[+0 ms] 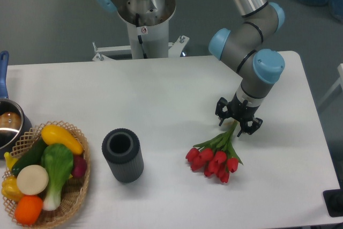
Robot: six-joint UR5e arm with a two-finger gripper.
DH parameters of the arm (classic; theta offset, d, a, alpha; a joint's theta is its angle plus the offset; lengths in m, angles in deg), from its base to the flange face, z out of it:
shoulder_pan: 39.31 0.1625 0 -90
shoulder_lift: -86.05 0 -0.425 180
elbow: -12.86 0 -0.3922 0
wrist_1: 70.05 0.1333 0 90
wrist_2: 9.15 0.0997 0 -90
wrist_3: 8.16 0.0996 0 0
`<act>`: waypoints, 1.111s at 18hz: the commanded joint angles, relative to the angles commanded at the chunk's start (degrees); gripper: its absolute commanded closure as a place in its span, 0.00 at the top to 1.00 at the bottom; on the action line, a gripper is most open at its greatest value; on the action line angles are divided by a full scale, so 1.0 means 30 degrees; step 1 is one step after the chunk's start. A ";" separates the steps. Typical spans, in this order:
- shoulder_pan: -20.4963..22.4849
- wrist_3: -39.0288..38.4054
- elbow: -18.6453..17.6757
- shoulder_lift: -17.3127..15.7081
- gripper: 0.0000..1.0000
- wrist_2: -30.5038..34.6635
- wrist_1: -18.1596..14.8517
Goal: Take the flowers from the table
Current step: 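Lower the gripper around the tulip stems and close it, then lift the gripped red tulip bundle up off the table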
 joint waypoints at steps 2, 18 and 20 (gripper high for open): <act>0.0000 -0.0029 0.0058 0.0000 0.30 0.0000 0.0000; -0.0058 -0.0146 0.1287 -0.0554 0.08 -0.0291 0.0000; -0.0059 -0.0525 0.1610 -0.0994 0.08 -0.1807 0.0000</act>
